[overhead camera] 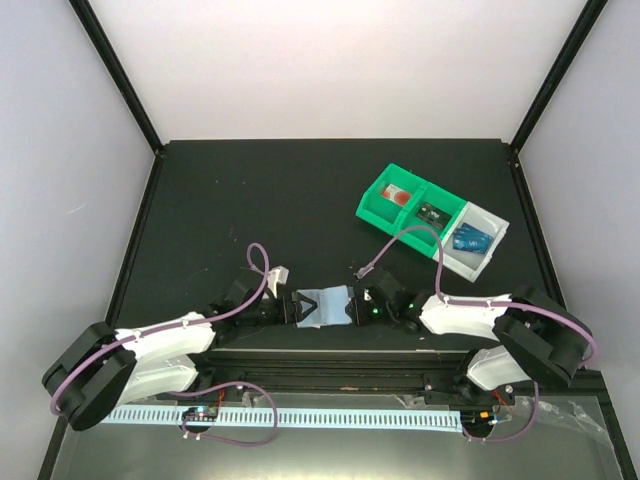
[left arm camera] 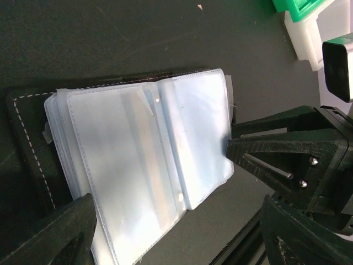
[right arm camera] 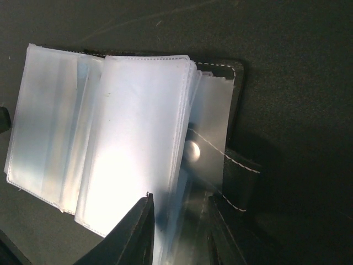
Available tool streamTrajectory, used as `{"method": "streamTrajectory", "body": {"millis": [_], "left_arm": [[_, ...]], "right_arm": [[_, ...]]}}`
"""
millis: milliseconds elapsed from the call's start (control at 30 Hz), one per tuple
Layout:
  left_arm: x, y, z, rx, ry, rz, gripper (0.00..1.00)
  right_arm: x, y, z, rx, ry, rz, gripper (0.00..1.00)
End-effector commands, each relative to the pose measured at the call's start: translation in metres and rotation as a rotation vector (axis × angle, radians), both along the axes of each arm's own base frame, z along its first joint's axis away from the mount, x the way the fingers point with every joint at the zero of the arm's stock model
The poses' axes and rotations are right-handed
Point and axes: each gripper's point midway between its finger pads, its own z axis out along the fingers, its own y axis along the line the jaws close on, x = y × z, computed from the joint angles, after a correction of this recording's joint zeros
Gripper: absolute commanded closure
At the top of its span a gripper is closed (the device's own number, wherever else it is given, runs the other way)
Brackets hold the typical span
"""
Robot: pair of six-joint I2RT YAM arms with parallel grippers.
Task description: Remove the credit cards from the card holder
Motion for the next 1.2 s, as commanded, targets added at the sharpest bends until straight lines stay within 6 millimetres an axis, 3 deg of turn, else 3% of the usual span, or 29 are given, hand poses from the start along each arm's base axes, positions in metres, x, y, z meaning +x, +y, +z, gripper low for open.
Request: {"method": "streamTrajectory", "body": {"millis": [0,533,833,1167], "left_arm": [[0.008,0.000,0.005,0.013,-0.030,0.006,0.17],[0.010,-0.006,0.000,0.002,-0.004,-0.007,0.20],[0.009,-0.019,0.017,-0.088,-0.008,-0.041,0.37],[0.009,-0.033,0.032,-0.172,-0.002,-0.076,0.40]], "right_arm": [[-0.004,-0.002,-0.006,0.013,0.015,-0.002,0.72],[-0.013,0.003,-0.005,0.071,0.035,0.007,0.72],[-0.015,0.005,-0.005,0.088,0.035,0.006,0.72],[-0.015,0.004,-0.003,0.097,0.026,0.007,0.72]]}}
